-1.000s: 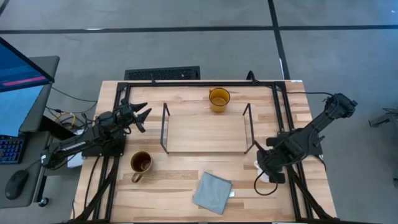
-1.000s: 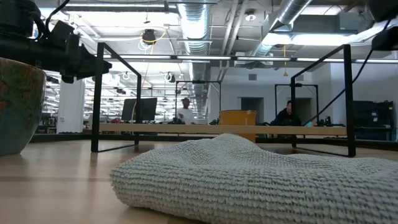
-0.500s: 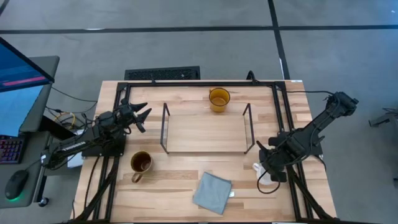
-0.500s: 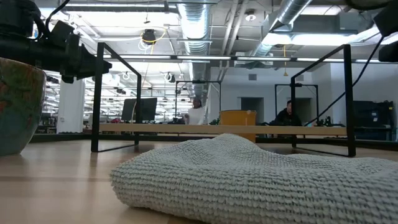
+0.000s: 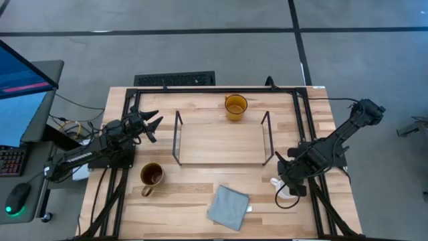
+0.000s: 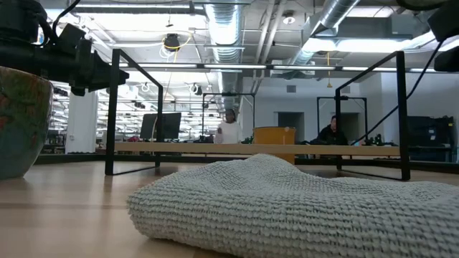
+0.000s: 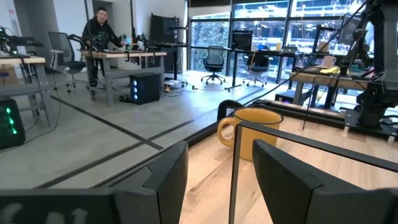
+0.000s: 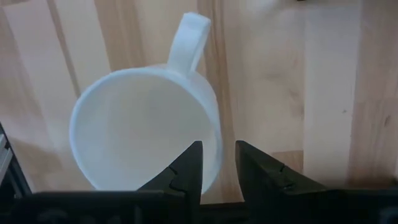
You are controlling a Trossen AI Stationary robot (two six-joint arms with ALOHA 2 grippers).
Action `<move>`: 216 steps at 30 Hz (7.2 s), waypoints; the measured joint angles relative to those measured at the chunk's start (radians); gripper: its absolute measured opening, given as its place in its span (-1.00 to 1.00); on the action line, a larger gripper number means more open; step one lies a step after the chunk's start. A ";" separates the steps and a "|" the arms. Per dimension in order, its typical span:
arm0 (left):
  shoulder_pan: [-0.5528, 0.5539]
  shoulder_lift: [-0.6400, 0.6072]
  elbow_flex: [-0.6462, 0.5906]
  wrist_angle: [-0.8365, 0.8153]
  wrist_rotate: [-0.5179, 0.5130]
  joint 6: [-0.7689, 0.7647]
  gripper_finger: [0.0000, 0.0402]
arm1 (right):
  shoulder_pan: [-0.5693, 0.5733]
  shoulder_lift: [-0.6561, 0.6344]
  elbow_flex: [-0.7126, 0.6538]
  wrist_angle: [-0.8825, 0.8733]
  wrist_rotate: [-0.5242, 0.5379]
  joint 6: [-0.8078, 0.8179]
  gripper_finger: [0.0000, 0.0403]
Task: Stack small to large cups/mugs on shelf
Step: Put the white cup on the shelf
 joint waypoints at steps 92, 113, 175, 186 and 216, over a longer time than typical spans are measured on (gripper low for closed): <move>0.000 0.000 0.000 0.000 0.000 0.000 -0.15 | -0.166 -0.003 0.286 -0.022 -0.082 -0.085 -0.97; 0.000 0.000 0.000 0.000 0.000 0.000 -0.15 | -0.209 0.000 0.364 0.145 -0.080 -0.113 -0.97; 0.000 0.006 0.000 0.001 -0.001 0.000 -0.15 | -0.746 0.556 0.943 -0.180 -0.007 -0.584 -0.97; 0.000 0.006 0.000 0.000 -0.001 0.000 -0.15 | -0.753 0.668 0.971 -0.327 0.113 -0.865 -0.97; 0.000 0.006 0.000 0.000 0.000 0.000 -0.15 | -0.711 0.671 0.971 -0.361 0.240 -1.906 -0.97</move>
